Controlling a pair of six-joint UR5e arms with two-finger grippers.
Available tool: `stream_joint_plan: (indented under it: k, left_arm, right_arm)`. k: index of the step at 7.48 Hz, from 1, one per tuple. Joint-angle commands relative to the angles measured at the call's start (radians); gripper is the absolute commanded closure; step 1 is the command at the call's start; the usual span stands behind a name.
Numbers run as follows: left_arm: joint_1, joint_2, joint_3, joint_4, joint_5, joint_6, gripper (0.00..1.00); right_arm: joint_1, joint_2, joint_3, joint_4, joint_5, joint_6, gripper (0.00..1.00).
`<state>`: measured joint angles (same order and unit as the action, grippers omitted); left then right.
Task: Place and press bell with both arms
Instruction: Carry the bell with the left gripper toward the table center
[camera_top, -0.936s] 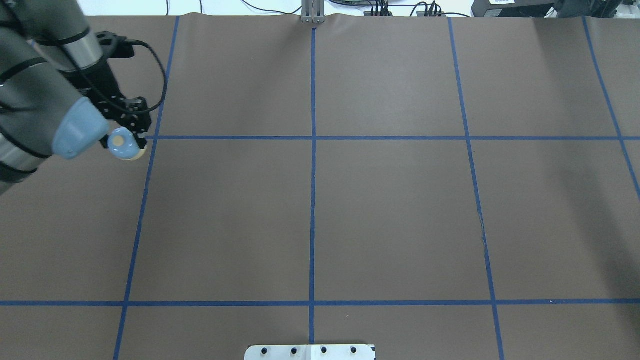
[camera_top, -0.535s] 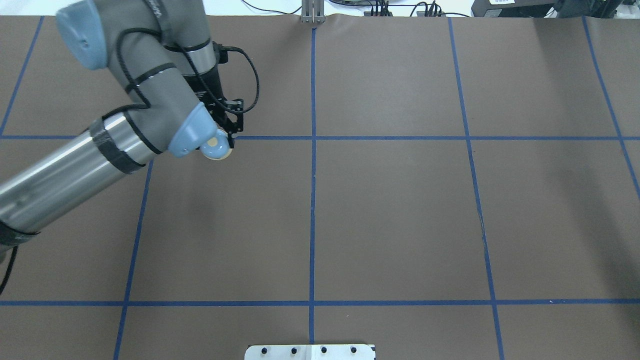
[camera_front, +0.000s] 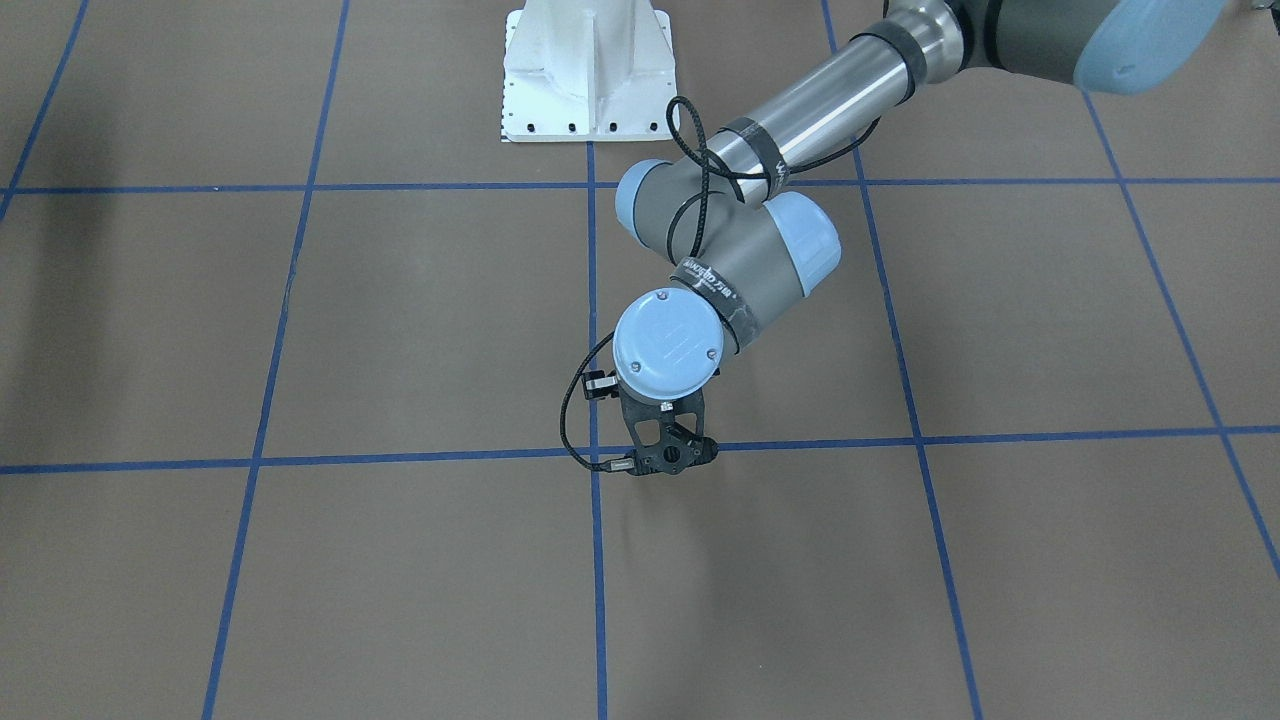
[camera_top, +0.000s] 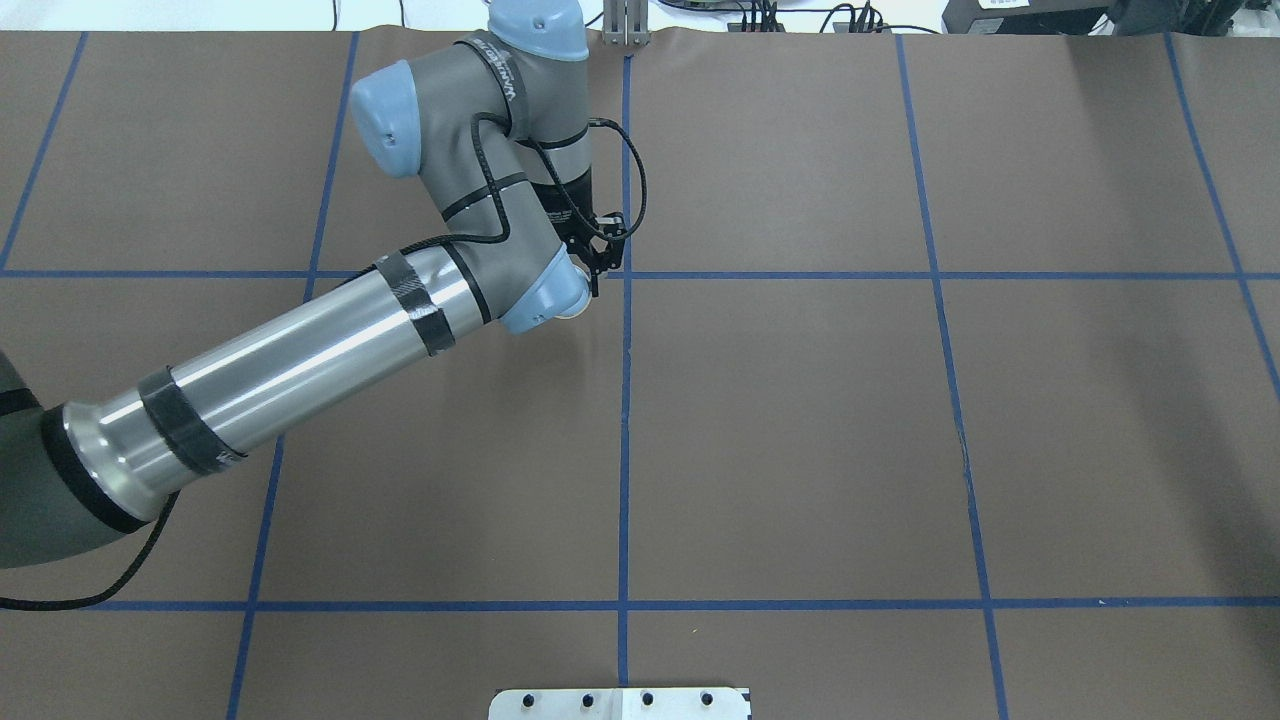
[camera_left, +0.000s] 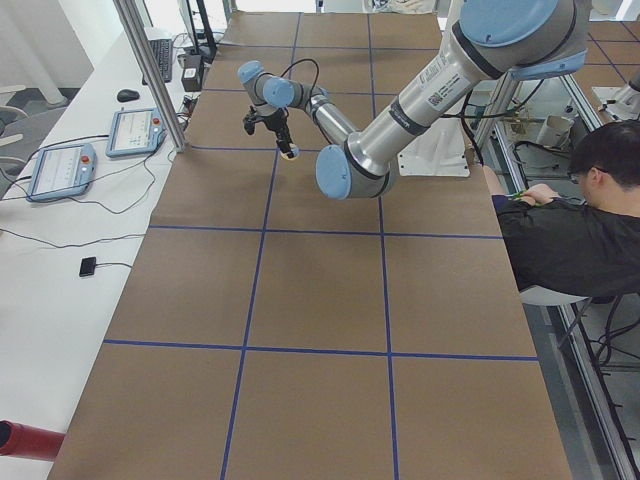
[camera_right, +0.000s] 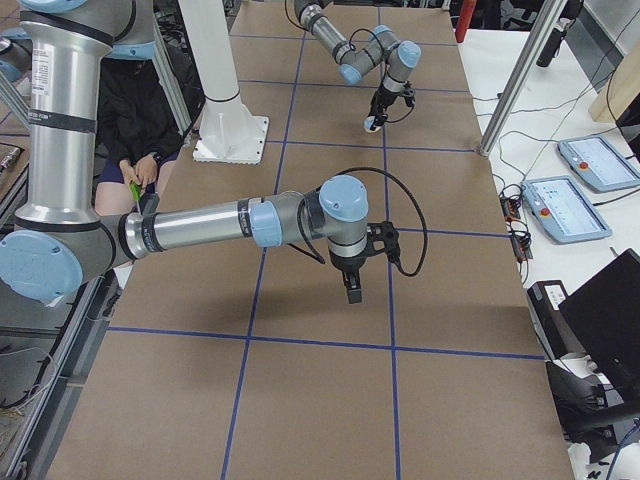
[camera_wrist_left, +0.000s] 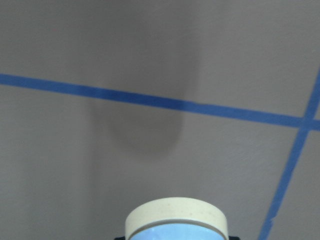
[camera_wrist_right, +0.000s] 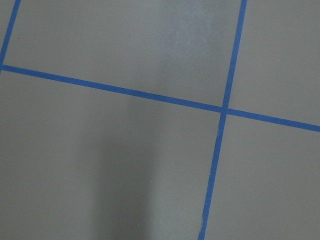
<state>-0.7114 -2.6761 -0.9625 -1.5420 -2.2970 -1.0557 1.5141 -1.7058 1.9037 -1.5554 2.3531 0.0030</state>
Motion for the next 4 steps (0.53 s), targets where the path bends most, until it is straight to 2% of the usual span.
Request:
stream_joint_plan:
  k: [1, 4]
  left_arm:
    - [0.032, -0.024, 0.05, -0.041, 0.001, -0.015, 0.45]
    - [0.05, -0.028, 0.05, -0.056, 0.001, -0.017, 0.34]
  right_arm:
    - [0.0, 0.0, 0.0, 0.0, 0.0, 0.0, 0.0]
    - [0.0, 0.0, 0.0, 0.0, 0.0, 0.0, 0.0]
